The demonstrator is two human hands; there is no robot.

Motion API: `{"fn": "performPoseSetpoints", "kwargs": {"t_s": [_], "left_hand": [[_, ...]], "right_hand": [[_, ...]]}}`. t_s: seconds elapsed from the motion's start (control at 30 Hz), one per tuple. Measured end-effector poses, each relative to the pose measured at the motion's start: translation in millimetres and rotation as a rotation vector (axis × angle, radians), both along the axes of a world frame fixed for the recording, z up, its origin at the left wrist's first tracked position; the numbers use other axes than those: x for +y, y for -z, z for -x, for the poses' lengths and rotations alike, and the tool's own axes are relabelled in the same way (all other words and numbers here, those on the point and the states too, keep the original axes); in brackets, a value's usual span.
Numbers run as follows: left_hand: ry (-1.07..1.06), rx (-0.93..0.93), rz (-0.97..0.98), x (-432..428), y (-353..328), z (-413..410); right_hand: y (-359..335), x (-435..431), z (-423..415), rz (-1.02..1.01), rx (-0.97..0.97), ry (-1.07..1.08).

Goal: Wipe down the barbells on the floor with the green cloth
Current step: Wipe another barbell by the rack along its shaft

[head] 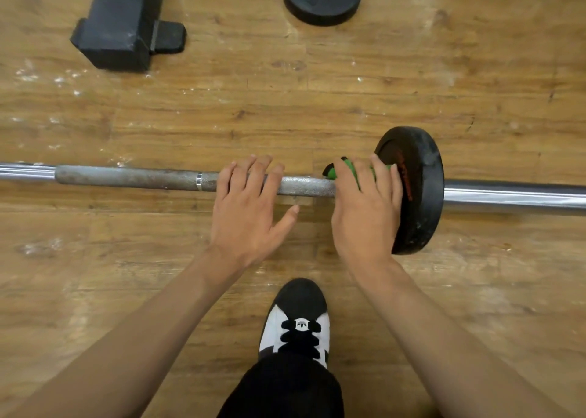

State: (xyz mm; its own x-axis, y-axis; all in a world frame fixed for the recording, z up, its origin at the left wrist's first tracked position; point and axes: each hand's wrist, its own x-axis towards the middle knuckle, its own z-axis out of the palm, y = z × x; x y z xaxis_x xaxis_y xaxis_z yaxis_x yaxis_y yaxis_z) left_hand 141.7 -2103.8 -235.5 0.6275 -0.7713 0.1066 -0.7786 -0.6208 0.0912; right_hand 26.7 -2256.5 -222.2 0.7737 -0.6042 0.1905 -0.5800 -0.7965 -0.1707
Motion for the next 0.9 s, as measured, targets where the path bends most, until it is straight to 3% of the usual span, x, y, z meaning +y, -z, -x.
{"fn": "performPoseSetpoints", "kwargs": {"t_s": [0.07,0.17,0.23,0.37,0.63,0.8,0.9], "left_hand": [[0.005,-0.001,-0.011,-1,1,0],[0.014,-0.002,-0.024,-1,2,-4],[0.011,0.004,-0.026,-2,1,-6],[0.009,-0.004,-0.005,-2,2,-5],[0.002,-0.005,0.015,-12,3,-15],[0.004,0.021,-0.003,-17,1,-25],[-0.023,0.062,-0.029,-17,-4,-23]], "right_hand": [[-12,-12,-23,0.011,0.038,0.018],[-32,-23,-62,-0.172,0.208,0.157],[-28,-18,-57,-0.185,0.102,0.187],[2,13,-2,0.028,-0.110,0.047],[-10,-15,-45,-0.062,-0.047,0.082],[1,-17,-28,0.080,-0.052,-0.030],[-3,-16,-28,0.050,-0.029,-0.036]]}}
